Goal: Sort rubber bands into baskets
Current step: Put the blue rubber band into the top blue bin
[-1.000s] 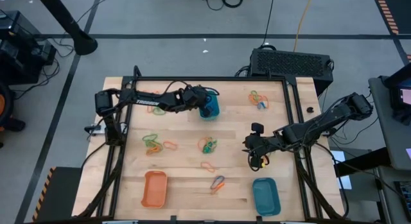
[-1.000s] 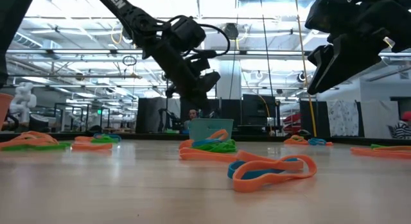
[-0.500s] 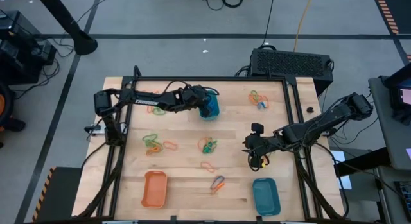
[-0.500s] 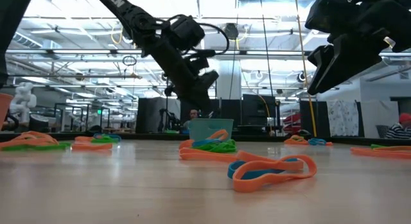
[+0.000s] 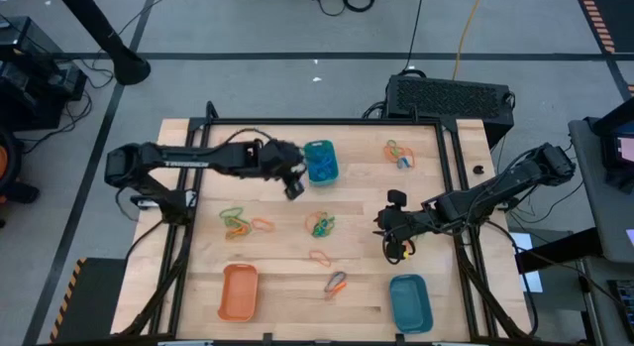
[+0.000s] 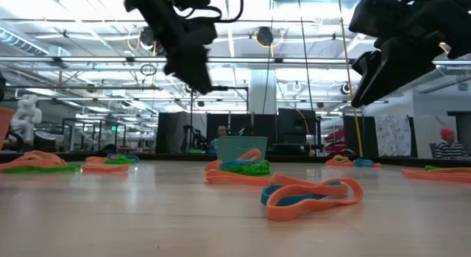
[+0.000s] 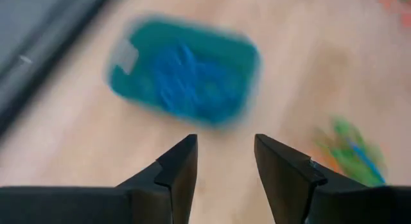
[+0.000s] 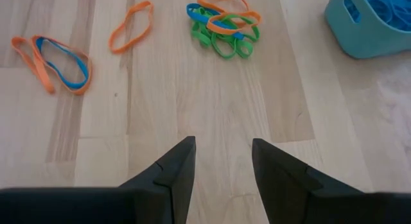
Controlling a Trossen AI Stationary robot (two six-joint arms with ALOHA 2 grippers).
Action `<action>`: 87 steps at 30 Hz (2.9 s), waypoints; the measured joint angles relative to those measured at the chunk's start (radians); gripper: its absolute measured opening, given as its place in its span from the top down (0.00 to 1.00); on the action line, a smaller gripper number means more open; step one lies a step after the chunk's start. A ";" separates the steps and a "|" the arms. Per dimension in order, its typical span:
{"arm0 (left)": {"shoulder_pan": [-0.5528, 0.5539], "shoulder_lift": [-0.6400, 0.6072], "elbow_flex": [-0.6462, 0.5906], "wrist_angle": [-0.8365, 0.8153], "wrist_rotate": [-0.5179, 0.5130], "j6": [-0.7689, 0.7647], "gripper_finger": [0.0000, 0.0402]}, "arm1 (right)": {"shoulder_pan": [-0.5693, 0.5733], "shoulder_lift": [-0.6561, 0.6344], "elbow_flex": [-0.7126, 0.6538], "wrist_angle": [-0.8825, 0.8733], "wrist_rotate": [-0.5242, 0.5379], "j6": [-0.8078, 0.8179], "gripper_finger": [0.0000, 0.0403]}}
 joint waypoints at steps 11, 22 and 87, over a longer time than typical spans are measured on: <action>-0.277 0.162 -0.090 0.331 0.197 0.217 0.60 | 0.000 0.000 0.000 0.047 0.000 -0.039 0.64; -0.368 0.358 -0.090 0.470 0.034 0.287 0.60 | 0.000 0.001 0.000 0.065 0.000 -0.039 0.64; -0.329 0.304 -0.088 0.434 0.105 0.209 0.98 | -0.001 0.001 0.000 0.061 0.007 -0.048 0.64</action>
